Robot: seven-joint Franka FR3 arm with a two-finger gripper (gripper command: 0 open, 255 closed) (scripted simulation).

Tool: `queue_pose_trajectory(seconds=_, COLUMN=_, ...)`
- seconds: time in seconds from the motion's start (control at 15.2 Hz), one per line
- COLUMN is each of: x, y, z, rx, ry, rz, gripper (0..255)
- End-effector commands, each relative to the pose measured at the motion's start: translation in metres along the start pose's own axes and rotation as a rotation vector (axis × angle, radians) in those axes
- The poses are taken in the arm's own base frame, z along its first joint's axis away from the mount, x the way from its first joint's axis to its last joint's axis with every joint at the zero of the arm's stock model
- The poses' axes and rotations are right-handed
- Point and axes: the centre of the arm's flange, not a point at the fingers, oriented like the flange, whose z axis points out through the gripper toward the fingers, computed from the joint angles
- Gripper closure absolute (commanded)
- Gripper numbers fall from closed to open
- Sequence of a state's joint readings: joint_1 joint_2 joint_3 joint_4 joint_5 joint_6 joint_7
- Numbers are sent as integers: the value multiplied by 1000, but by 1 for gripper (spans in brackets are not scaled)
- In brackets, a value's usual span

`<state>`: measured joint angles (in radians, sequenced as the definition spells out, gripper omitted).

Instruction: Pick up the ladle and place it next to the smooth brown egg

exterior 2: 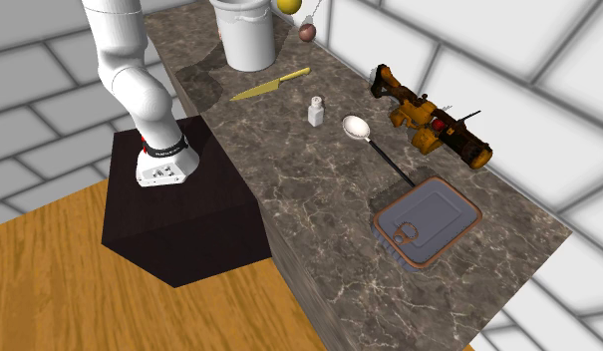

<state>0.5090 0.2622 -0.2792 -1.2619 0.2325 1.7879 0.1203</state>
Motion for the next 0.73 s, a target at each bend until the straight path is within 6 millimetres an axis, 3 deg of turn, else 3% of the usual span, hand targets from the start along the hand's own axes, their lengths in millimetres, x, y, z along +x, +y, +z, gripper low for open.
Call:
queue_pose_trajectory(seconds=0.0, x=-4, y=3, z=9, rx=0, ry=0, rz=0, gripper=255)
queue_pose_trajectory(seconds=0.66, x=-17, y=13, z=59, rx=0, ry=0, rz=0, gripper=255)
